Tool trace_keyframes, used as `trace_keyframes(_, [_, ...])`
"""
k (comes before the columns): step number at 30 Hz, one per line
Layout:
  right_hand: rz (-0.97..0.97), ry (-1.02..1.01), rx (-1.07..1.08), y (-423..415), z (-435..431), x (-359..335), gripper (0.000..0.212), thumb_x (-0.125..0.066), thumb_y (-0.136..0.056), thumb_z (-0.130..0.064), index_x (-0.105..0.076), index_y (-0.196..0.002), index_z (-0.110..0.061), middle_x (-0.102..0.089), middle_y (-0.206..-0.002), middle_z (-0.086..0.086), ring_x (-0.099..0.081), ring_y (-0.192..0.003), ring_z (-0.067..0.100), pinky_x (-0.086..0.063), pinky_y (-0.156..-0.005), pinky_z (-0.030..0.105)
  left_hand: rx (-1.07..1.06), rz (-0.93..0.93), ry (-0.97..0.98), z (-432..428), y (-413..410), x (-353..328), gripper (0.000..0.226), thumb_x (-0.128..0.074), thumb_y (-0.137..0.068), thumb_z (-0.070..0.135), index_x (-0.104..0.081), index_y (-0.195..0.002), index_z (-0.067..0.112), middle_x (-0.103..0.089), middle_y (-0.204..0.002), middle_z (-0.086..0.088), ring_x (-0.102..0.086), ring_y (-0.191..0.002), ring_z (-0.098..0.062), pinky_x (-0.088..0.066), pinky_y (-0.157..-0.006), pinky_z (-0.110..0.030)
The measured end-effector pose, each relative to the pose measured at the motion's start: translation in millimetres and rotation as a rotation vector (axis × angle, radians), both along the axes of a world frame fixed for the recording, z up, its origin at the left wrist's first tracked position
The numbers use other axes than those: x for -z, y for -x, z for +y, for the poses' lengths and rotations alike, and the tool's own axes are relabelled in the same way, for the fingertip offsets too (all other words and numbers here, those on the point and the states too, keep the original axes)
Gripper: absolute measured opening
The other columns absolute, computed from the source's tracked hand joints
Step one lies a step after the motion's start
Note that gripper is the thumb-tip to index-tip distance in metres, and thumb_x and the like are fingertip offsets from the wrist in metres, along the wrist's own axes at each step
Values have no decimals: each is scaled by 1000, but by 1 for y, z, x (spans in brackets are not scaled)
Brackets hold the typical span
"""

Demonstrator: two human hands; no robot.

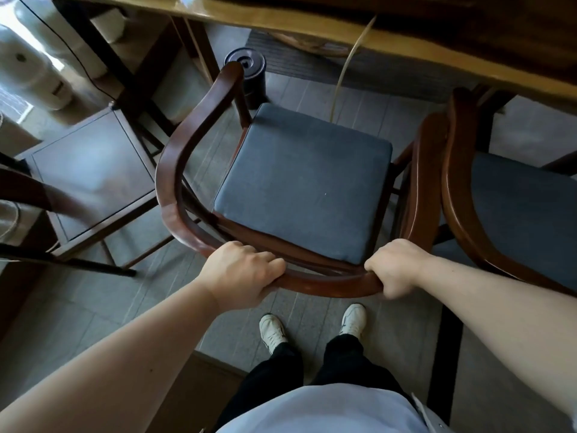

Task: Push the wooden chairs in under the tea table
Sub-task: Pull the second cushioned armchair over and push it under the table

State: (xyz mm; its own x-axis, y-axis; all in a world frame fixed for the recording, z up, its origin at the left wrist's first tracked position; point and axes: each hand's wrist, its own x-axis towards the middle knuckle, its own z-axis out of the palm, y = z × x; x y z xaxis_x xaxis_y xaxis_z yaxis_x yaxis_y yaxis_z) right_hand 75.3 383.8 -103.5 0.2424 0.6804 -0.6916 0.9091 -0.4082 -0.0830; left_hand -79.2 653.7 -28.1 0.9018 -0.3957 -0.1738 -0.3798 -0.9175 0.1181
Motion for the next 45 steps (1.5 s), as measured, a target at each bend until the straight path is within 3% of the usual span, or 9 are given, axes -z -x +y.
trace_keyframes(7, [26,30,0,-8,3,-3,24,-54,-56,-45,-51,-72,-28,-65,-77,-5,-65,-80,22,-46,-64,31,-20,33,9,0,-4,3,25,-57,-84,42,-56,-83,18,-64,-72,2,-62,-61,-29,-52,-58,-38])
trace_keyframes(12, [22,-11,44,-2,-1,-17,23,-61,-64,-45,-51,-76,-29,-64,-78,-6,-63,-82,21,-49,-74,36,-43,48,4,-2,-2,2,26,-54,-84,44,-55,-87,18,-63,-77,1,-61,-68,-29,-51,-61,-37])
trace_keyframes(18, [74,-266,288,38,-4,-33,65,-70,-68,-49,-50,-126,-26,-57,-117,-5,-50,-112,17,-38,-100,40,6,26,31,11,2,-8,47,-67,-72,46,-52,-107,19,-65,-92,2,-61,-82,-26,-50,-73,-39])
trace_keyframes(24, [83,-654,633,100,8,-26,65,-74,-72,-49,-51,-127,-24,-55,-128,-4,-45,-123,17,-26,-112,47,-61,161,-32,68,-4,-8,45,-64,-74,51,-57,-110,24,-66,-102,7,-59,-100,-22,-48,-87,-39])
trace_keyframes(26, [39,-742,667,99,17,-19,55,-80,-70,-41,-60,-117,-20,-62,-119,-2,-54,-114,20,-34,-106,50,-84,209,-20,77,-9,-2,34,-60,-77,49,-60,-103,26,-66,-97,8,-61,-96,-21,-51,-77,-38])
trace_keyframes(29, [33,-883,613,90,29,-13,36,-88,-64,-25,-69,-92,-13,-72,-92,2,-66,-84,29,-51,-81,45,-28,207,7,84,-10,4,23,-65,-76,41,-63,-89,23,-67,-79,6,-65,-73,-23,-54,-57,-36])
trace_keyframes(31, [36,-896,562,87,34,-10,34,-88,-63,-20,-69,-90,-11,-72,-89,4,-67,-81,31,-54,-74,43,-17,166,17,92,-13,6,21,-73,-72,37,-65,-85,23,-67,-72,6,-66,-64,-23,-54,-52,-35])
trace_keyframes(36, [72,-912,451,77,56,-9,29,-82,-74,-25,-68,-95,-10,-72,-92,6,-67,-82,30,-55,-69,42,-71,158,-1,117,-22,3,24,-75,-70,38,-67,-88,24,-69,-74,6,-67,-68,-21,-55,-59,-36])
trace_keyframes(45, [44,-836,476,51,41,-19,29,-70,-82,-38,-69,-97,-13,-73,-97,1,-67,-83,24,-55,-78,38,13,39,47,101,-42,6,26,-80,-61,37,-61,-67,20,-62,-57,5,-60,-47,-25,-45,-41,-26])
